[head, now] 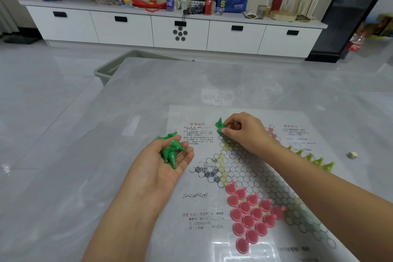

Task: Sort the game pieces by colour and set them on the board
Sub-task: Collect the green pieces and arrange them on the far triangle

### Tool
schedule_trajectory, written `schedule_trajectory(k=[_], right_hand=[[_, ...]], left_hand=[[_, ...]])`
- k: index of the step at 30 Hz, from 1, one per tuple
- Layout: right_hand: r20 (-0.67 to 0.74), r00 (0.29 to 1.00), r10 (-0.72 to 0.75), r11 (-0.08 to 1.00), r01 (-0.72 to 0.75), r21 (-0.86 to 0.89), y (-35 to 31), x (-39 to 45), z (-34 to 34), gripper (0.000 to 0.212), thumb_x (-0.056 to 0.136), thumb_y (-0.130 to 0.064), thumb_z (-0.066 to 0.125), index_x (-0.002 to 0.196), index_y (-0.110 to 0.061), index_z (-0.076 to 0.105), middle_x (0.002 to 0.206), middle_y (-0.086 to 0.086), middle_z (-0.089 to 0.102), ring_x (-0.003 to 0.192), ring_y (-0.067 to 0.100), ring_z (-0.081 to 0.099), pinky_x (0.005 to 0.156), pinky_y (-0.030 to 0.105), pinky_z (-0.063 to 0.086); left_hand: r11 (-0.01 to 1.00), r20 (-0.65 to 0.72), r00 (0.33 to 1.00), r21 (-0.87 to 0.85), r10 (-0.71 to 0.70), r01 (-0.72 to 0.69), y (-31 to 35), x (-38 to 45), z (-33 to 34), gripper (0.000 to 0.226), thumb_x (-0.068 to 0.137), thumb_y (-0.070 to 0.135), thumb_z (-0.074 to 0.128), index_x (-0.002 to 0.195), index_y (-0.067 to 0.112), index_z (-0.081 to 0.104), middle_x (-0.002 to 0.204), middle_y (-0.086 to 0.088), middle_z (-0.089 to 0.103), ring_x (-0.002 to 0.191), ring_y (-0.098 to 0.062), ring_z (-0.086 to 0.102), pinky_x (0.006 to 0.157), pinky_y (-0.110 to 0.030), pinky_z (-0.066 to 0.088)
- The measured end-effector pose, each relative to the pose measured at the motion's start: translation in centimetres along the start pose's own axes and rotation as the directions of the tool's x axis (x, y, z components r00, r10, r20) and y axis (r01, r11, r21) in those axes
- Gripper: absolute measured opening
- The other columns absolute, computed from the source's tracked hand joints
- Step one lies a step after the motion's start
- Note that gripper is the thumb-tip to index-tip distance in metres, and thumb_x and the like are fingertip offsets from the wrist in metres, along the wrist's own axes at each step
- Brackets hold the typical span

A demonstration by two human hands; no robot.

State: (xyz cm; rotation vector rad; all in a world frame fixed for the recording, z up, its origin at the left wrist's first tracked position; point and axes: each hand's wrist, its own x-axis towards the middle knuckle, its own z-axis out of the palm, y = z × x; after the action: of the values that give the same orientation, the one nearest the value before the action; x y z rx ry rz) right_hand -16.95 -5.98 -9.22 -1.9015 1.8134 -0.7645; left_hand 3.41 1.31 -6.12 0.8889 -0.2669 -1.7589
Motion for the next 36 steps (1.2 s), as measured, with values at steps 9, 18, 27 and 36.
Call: schedule_trajectory(k=[9, 18, 27, 36], right_hand=[[-0.021, 0.998, -0.052, 0.998, 0.051, -0.042, 0.0, -0.1, 0.5, 0.01, 0.081, -0.024, 0.066, 0.088, -0.018, 0.064, 0.071, -0.011, 0.045, 0.065, 0.002, 0.041, 0.057, 0.016, 0.032], [-0.048, 0.999, -0.007, 0.995, 0.011, 0.096, -0.6, -1.2, -1.0, 0.007, 0.08, -0.025, 0.066, 0.084, -0.019, 0.064, 0.079, -0.006, 0.055, 0.07, 0.005, 0.048, 0.063, 0.016, 0.039], [0.151, 0.832, -0.534, 0.845, 0.532, 0.054, -7.0, -4.3, -1.1, 0.018, 0.082, -0.01, 0.064, 0.098, -0.016, 0.067, 0.082, -0.001, 0.06, 0.073, 0.006, 0.054, 0.068, 0.018, 0.047], [0.256, 0.681, -0.686, 0.668, 0.729, -0.148, -7.2, -3.4, -2.2, 0.025, 0.082, -0.001, 0.057, 0.101, -0.013, 0.07, 0.093, 0.006, 0.068, 0.085, 0.026, 0.059, 0.066, 0.045, 0.052]], left_hand=[[1.0, 0.003, 1.0, 0.002, -0.004, 0.004, 0.0, 0.0, 0.0, 0.023, 0.087, 0.006, 0.043, 0.102, -0.004, 0.058, 0.08, -0.016, 0.059, 0.075, -0.024, 0.06, 0.067, -0.031, 0.058], [1.0, 0.018, 0.999, 0.0, -0.03, 0.03, 0.0, -0.3, 0.1, 0.025, 0.087, 0.005, 0.045, 0.109, -0.002, 0.055, 0.097, -0.021, 0.062, 0.094, -0.031, 0.065, 0.073, -0.034, 0.054], [0.993, 0.102, 0.99, -0.06, -0.097, 0.104, -0.2, -0.8, 0.5, 0.027, 0.089, 0.007, 0.039, 0.101, -0.007, 0.06, 0.098, -0.022, 0.07, 0.091, -0.028, 0.069, 0.087, -0.041, 0.049], [0.985, 0.126, 0.977, -0.007, -0.173, 0.175, 0.1, -1.0, 0.6, 0.027, 0.088, 0.006, 0.039, 0.098, -0.008, 0.06, 0.094, -0.026, 0.07, 0.091, -0.034, 0.068, 0.07, -0.04, 0.059]])
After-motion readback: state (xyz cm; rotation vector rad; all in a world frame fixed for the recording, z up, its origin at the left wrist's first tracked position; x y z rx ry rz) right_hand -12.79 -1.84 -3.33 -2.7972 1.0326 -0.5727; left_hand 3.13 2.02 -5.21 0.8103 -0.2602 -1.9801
